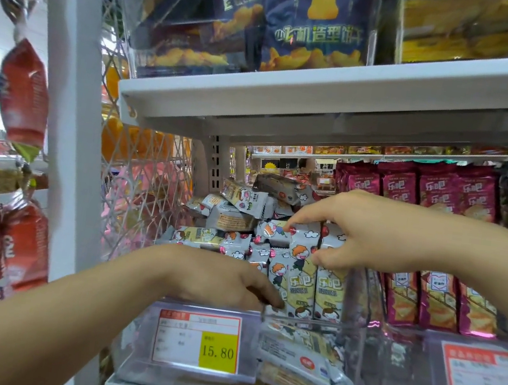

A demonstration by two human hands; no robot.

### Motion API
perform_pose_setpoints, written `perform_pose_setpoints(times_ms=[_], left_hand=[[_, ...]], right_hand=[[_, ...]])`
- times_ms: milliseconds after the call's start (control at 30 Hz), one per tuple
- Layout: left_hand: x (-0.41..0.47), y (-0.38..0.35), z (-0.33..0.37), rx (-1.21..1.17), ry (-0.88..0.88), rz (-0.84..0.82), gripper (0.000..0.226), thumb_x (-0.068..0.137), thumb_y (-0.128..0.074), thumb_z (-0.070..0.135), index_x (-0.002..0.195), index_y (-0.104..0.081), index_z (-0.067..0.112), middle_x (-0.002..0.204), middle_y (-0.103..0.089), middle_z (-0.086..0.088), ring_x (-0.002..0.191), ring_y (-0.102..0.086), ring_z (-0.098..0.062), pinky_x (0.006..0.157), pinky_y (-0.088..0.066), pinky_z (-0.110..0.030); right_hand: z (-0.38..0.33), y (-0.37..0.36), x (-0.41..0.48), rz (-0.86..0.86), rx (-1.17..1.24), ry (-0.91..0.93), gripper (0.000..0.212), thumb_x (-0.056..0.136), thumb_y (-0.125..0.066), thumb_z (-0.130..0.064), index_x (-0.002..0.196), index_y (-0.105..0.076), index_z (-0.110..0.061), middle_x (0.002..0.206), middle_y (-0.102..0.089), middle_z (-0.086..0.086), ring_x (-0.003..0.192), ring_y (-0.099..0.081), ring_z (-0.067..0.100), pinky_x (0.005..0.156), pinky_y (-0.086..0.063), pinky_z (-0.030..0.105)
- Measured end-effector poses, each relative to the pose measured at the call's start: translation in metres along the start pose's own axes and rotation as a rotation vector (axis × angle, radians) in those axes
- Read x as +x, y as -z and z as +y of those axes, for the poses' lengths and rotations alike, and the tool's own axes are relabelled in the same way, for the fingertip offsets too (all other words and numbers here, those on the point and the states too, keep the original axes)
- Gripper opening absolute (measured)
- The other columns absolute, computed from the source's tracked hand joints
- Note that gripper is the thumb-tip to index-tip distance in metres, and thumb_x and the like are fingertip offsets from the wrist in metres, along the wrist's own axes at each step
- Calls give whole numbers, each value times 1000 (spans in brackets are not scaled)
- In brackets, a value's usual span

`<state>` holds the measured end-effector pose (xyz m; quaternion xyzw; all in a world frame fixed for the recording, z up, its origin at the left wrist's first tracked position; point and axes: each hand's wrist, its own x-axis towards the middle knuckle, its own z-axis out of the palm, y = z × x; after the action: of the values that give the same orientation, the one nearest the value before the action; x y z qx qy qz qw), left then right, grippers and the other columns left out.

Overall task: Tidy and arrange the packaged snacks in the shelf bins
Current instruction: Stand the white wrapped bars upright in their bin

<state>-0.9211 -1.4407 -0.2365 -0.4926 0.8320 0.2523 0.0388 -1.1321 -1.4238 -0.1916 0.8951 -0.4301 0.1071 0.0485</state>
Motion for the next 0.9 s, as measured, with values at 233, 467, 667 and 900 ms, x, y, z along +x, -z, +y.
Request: perform_pose_setpoints(times_ms=[233,467,667,900], left_hand=[[-10,1,10,-90,-25,-30,48,87,-55,50,132,-47,34,125,-51,20,114,-50,3,98,-37,-15],[11,-2,-5,-120,-35,-14,42,49,-82,56,87,-65,55,117,-63,-1,110,-61,-24,99,-48,-44],[0,6,-3,-151,-50,-2,38,65,-79,45,101,-67,45,119,-64,-12,110,-61,-32,99,-46,-51],[-32,23,25,135,16,82,30,81,-70,44,110,-63,47,126,-58,9,115,-57,-20,103,-42,-43]], right_hand=[[0,2,-2,4,14,-1,49,88,-61,-40,134,-44,-44,133,-56,-7,112,-60,25,95,-47,45],[-1,3,-3,37,1,-2,48,88,-61,-42,133,-44,-42,137,-47,-16,110,-49,0,86,-38,16],[-3,6,-2,18,-41,-26,44,86,-64,-43,127,-48,-40,119,-59,-4,102,-53,10,80,-44,24],[-8,6,3,-48,-102,-45,45,82,-69,-43,122,-51,-33,93,-56,-12,81,-54,7,68,-45,23]])
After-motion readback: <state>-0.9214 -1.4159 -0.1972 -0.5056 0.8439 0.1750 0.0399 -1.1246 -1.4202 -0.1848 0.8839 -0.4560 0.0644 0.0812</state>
